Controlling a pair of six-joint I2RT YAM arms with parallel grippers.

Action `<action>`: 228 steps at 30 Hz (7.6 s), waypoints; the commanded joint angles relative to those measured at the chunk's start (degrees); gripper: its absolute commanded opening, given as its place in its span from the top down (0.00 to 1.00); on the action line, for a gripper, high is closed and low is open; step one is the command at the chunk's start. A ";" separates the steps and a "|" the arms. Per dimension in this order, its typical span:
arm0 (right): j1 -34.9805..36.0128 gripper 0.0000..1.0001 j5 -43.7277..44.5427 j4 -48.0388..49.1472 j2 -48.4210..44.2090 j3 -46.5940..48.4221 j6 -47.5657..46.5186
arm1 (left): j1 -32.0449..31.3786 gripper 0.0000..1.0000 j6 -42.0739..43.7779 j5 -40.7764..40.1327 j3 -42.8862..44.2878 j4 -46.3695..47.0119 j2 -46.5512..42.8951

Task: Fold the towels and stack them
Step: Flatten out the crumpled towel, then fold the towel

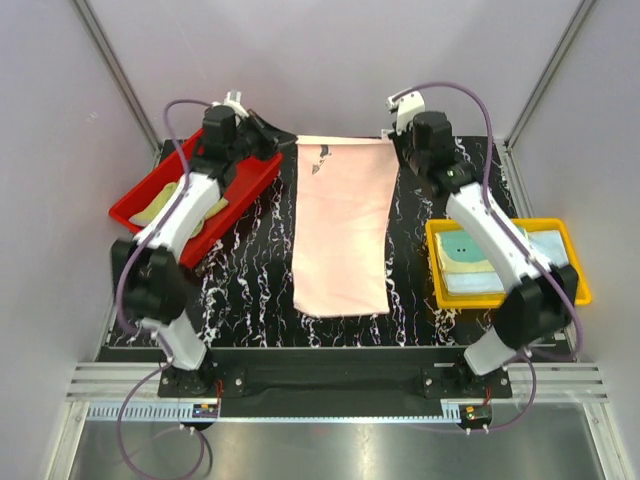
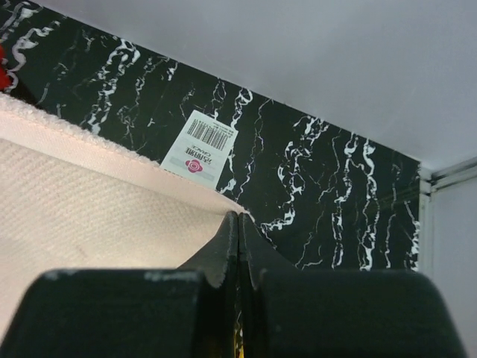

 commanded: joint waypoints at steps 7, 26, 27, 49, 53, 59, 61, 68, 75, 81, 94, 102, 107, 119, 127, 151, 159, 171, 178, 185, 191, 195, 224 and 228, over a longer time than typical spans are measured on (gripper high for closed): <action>-9.70 1.00 -15.13 4.11 21.71 18.05 2.19 | 3.70 1.00 -3.62 18.65 22.51 21.74 27.06; -9.36 1.00 -25.25 -17.58 19.52 9.63 -0.27 | 4.84 1.00 13.51 23.06 7.42 -3.64 20.84; -8.66 1.00 -24.91 -18.47 19.09 8.58 0.07 | 5.01 1.00 14.55 23.85 5.15 -3.99 20.23; -0.04 1.00 -21.74 -22.88 17.68 -6.55 6.49 | 3.35 1.00 30.30 17.44 -10.35 -24.83 16.52; 0.40 1.00 -20.07 -22.00 15.84 -6.29 6.58 | 2.99 1.00 29.60 16.12 -9.21 -25.18 16.18; 0.40 1.00 -15.94 -25.86 12.15 -2.51 5.27 | 2.82 1.00 23.98 16.56 -7.79 -24.57 9.26; 0.40 1.00 -15.32 -26.56 11.53 -2.50 5.61 | 2.03 1.00 20.90 17.78 -9.55 -22.38 7.40; 1.28 1.00 -17.16 -24.73 9.15 -11.20 9.48 | -0.78 1.00 20.37 12.87 -20.62 -19.38 5.01; 1.98 1.00 -19.45 -24.37 13.01 -15.25 12.12 | -2.81 1.00 22.38 7.96 -25.81 -18.59 6.42; 2.16 1.00 -21.72 -25.16 13.63 -15.78 12.03 | -2.81 1.00 24.76 3.56 -25.64 -20.78 8.70; 3.12 1.00 -21.13 -27.00 11.18 -13.23 12.03 | -2.98 1.00 24.85 4.43 -22.58 -23.76 3.80; 4.62 1.00 -24.81 -27.36 10.47 -13.05 15.72 | -2.90 1.00 26.78 -1.71 -18.25 -29.76 2.03; 5.41 1.00 -25.78 -23.85 12.49 -17.53 19.14 | -3.07 1.00 26.78 -2.25 -26.15 -25.27 3.43; 5.50 1.00 -26.05 -22.87 10.74 -16.59 19.24 | -3.07 1.00 27.57 -2.52 -22.66 -26.84 5.37; 9.18 1.00 -27.80 -23.44 7.84 -13.30 23.54 | -2.98 1.00 27.92 -3.82 -17.20 -33.00 -0.26; 12.97 1.00 -21.65 -19.36 5.72 -28.34 29.61 | -3.07 1.00 29.86 -5.33 -30.73 -28.69 -0.34; 12.97 0.85 -24.72 -19.62 5.11 -30.80 32.77 | -3.51 0.82 29.16 1.78 -34.07 -29.13 -5.97; 12.97 0.67 -17.35 -18.93 2.29 -28.87 45.33 | -3.51 0.66 27.40 2.06 -37.06 -23.60 -4.31; 12.88 0.69 -17.08 -14.53 4.93 -31.42 45.78 | -3.60 0.65 26.96 -0.93 -37.59 -23.51 -3.24; 12.88 0.69 -16.55 -12.86 4.76 -33.97 47.80 | -4.12 0.65 26.52 -0.22 -37.86 -22.80 -1.49; 12.88 0.74 -17.25 -11.63 5.02 -34.76 47.80 | -4.13 0.72 26.60 -2.34 -36.54 -23.59 -0.35; 12.88 0.76 -16.99 -11.54 5.11 -34.94 47.63 | -4.21 0.83 26.69 -3.13 -36.45 -23.95 -0.43; 12.97 0.84 -15.41 -12.24 3.79 -34.15 48.15 | -4.65 1.00 26.87 0.21 -33.64 -26.05 -2.72; 12.97 1.00 -15.15 -13.65 3.00 -32.83 48.15 | -4.65 1.00 26.26 -0.31 -31.80 -27.72 -4.56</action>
